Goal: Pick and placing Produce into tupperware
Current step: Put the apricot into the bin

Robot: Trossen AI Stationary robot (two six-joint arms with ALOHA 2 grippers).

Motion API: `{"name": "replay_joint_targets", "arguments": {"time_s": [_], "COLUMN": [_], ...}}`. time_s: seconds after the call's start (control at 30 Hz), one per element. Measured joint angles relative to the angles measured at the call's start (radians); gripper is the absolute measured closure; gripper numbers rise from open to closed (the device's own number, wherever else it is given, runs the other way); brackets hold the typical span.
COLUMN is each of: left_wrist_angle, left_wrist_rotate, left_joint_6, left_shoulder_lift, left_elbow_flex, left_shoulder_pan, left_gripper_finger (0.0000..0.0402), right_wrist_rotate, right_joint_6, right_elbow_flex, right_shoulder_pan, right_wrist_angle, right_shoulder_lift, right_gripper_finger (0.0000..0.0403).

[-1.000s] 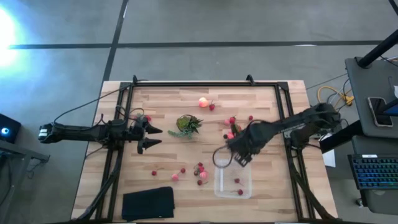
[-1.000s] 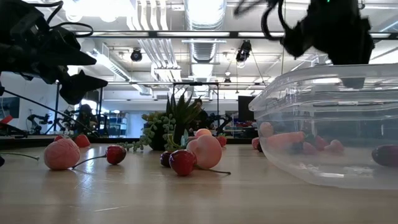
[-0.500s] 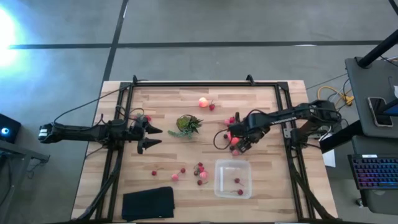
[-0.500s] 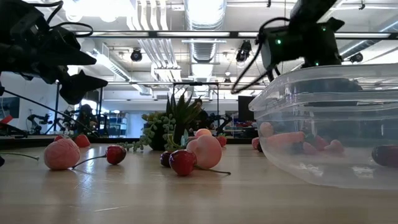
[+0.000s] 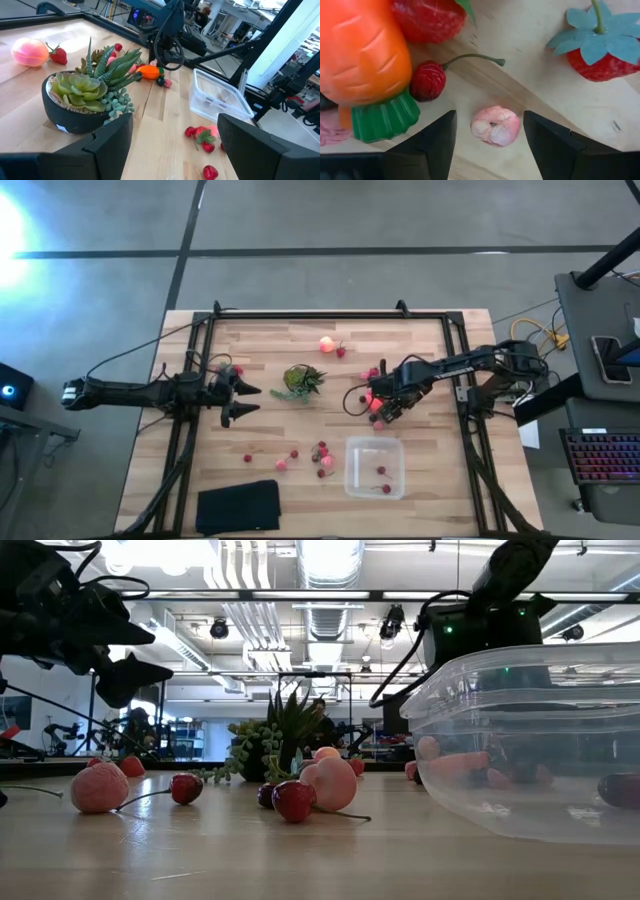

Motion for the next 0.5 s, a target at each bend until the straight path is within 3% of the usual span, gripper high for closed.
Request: {"name": "replay_joint_targets", "arguments": {"time_s": [0.5], "left_wrist_angle": [0.000], "left_wrist_rotate": [0.000], "left_joint_6": [0.000], "left_shoulder_lift": [0.001], "left_elbow_flex": [0.000], "left_shoulder_pan": [0.000], "left_gripper_finger": [0.0125], "right_wrist_rotate": [-0.004], "right_joint_6": [0.004], "right_elbow_flex": [-0.004], "right_shoulder_pan": [0.000], "right_wrist_angle": [-0.003], "right_shoulder_lift": [-0.001], "right_gripper_finger": [0.0284]}}
